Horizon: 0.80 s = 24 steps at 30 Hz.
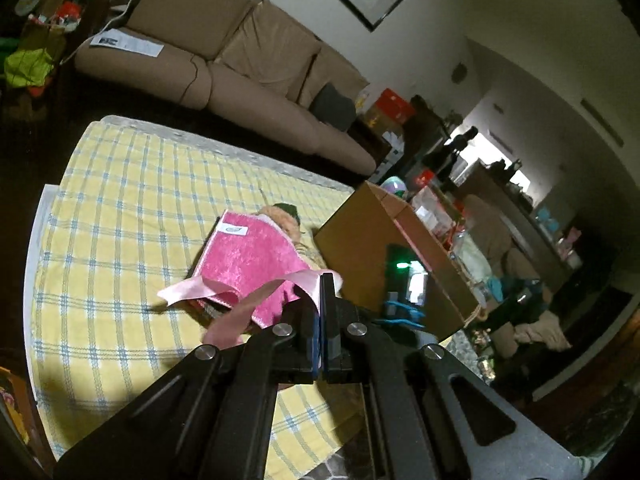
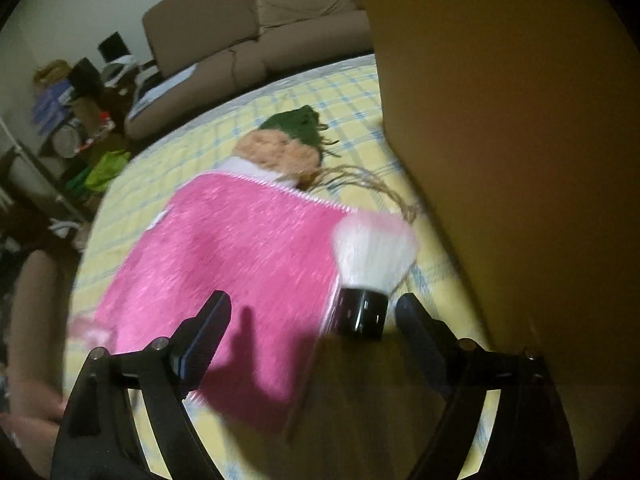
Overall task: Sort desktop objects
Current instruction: 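Close the right tool on the white makeup brush, then carry the white makeup brush with the right tool into the cardboard box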
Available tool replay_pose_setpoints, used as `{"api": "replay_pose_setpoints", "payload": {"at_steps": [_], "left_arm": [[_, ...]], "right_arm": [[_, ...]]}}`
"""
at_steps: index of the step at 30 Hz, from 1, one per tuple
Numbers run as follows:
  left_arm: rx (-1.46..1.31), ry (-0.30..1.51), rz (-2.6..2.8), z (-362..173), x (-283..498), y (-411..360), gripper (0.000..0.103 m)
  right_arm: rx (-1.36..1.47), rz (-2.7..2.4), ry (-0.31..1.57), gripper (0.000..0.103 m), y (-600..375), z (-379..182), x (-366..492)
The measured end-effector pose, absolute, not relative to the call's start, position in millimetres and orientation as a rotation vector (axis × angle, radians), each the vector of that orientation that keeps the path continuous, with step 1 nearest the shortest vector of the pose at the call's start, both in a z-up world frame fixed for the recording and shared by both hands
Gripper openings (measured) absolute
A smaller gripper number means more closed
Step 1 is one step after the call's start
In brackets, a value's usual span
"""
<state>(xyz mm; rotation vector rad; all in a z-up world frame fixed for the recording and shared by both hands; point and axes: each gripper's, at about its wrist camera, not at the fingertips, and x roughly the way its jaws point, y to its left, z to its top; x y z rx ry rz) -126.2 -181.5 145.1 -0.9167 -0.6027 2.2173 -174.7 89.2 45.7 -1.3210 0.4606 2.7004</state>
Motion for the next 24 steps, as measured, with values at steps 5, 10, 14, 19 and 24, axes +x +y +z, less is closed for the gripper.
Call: {"api": "replay_pose_setpoints", "payload": {"at_steps": [5,10,14,19,24], "left_arm": [[-0.915,-0.631,2.203,147,-127,-182,0.0],[-0.912,-0.633,2.186,148,-126,-175,0.0],[-0.912,-0.613,2.171,149,-121,-167,0.0],[-0.92,-0.62,2.149,162,-122,-159,0.0],[-0.882,-0.533,2.144,208,-114,-137,0.0]], "right_arm": [[-1.328,2.71,0.426,0.064,99,34,-181],[-1.435,2.825,0.34,0.026,103,41,-169],[-1.459,2.887,0.223,0.026,96,51,-151],[-1.5,2.974,0.235,0.026,94,72,-127],[-1.488,3.087,0.148,0.026,86,117,-105]]}}
